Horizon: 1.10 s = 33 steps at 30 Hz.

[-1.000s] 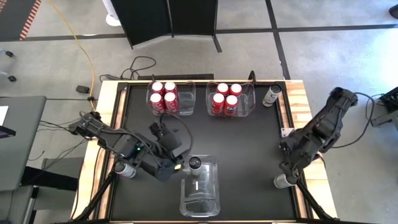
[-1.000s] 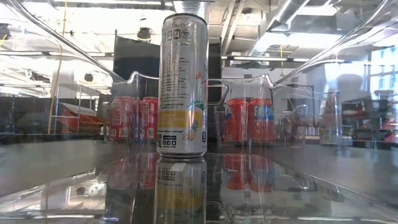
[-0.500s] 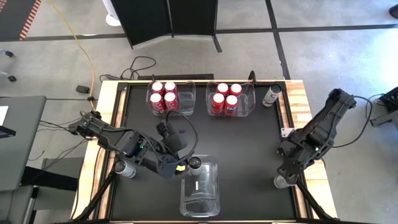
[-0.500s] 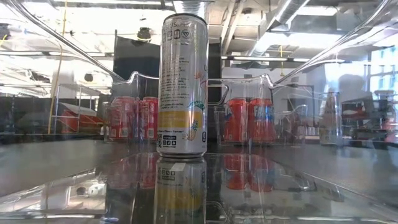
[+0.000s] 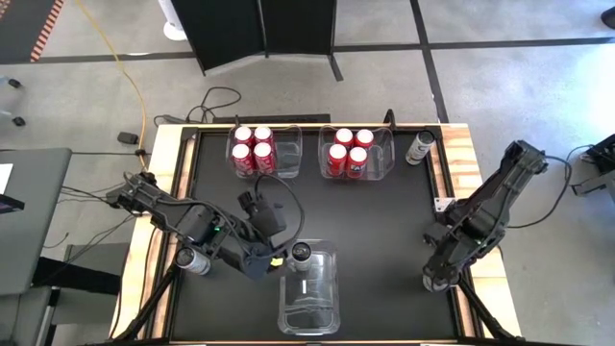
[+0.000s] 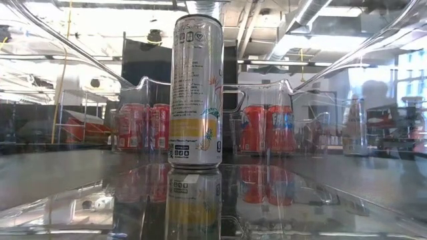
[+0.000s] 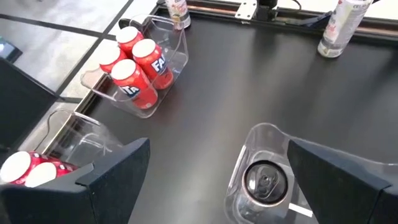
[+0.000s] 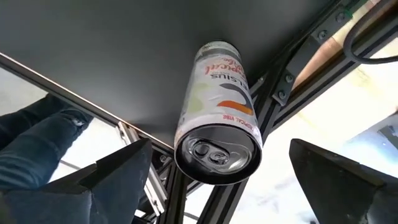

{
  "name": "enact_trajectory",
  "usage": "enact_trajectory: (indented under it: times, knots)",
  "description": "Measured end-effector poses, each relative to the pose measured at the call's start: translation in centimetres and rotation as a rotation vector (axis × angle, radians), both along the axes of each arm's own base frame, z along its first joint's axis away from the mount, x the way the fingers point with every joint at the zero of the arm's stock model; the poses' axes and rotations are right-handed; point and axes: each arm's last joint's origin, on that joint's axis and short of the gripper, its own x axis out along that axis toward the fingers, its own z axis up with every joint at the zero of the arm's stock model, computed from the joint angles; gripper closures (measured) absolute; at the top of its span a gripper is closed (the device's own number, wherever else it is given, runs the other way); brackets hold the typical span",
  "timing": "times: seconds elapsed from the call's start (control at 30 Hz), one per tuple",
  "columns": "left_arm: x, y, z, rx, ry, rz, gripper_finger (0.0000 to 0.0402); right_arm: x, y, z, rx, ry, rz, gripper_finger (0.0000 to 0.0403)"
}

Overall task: Sort soda cans
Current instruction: Put the white yellow soda can into the bottom transparent bin

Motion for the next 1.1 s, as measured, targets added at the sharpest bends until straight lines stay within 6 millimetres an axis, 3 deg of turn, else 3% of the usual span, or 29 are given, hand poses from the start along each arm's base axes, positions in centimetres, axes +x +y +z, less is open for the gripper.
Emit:
enact_trajectory:
  times: [0.57,1.1]
  knots:
    - [-1.1,0.4,-0.7,0.051,0.116,0.021,0.0026,-2.0,2.3,-0.6,-0.14,-0.02,-0.188,0.0003]
    - [-1.3,0.4,-0.7,0.055,0.127,0.022,0.0026,-1.4,4.4,-2.5,-0.245,-0.033,-0.14,0.0009]
